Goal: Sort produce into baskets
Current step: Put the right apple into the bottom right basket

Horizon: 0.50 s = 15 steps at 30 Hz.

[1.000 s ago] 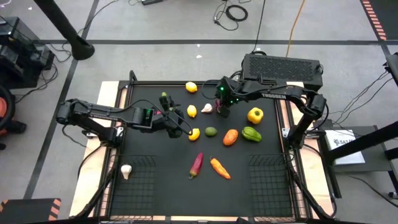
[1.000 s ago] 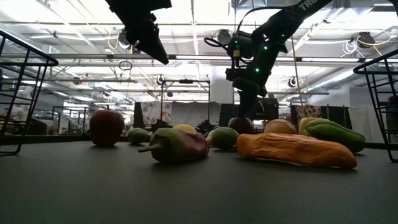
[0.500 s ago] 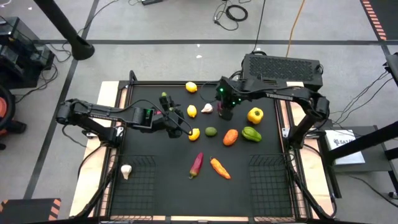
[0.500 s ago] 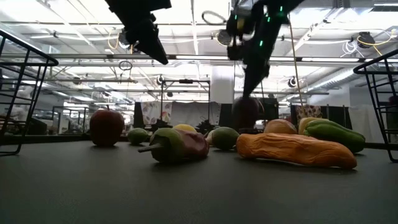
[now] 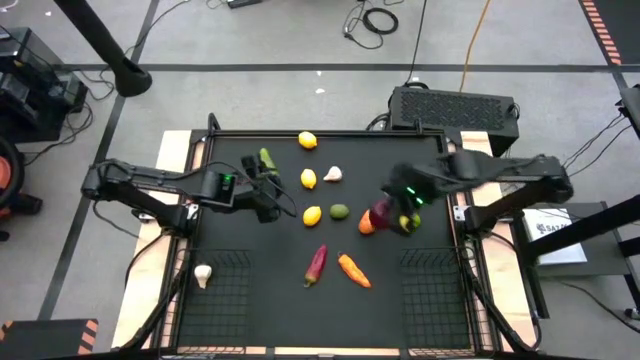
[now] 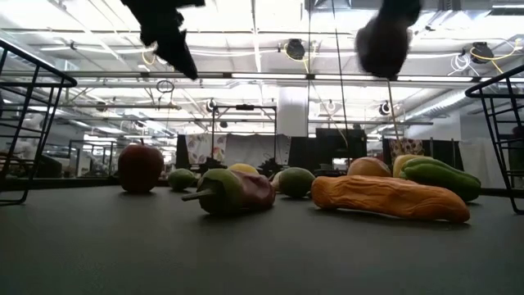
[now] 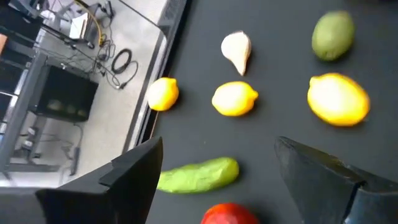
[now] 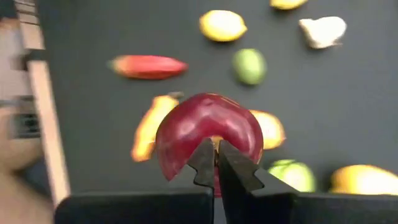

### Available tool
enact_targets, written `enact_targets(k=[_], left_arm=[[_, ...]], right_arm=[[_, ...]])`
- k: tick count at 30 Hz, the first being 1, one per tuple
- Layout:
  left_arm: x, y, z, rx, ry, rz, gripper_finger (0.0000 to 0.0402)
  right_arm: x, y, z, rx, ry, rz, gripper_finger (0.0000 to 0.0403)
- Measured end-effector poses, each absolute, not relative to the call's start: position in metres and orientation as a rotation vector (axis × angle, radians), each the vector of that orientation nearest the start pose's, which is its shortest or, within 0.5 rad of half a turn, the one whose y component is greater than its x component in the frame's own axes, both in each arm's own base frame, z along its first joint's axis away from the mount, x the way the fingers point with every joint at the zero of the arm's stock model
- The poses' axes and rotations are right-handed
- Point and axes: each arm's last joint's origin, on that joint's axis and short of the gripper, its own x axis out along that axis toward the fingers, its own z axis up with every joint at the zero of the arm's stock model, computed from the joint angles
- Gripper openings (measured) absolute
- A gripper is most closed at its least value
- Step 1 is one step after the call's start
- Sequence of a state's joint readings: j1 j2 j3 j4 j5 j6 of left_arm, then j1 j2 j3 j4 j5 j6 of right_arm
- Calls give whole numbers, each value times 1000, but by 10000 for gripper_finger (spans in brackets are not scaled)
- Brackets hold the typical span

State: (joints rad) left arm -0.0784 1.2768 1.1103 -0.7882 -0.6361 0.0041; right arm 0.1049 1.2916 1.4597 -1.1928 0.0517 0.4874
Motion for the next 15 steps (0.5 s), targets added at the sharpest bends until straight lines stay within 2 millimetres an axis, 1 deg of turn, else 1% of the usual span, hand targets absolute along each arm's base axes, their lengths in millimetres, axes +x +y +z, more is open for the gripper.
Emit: enact_targets(k=[4,8,12,15], left_arm=[[234,-8,311,274,861,518,312],[227,-14,316,226,825,514,312],[226,-18,316,216,818,502,312],[226,-22,316,212,814,494,312]], right_arm=[[198,56,390,469,976,-118,0],[173,84,396,578,990,-78,0],[159,109,394,625,1011,-78,0],[152,127,386,594,1057,-135,0]])
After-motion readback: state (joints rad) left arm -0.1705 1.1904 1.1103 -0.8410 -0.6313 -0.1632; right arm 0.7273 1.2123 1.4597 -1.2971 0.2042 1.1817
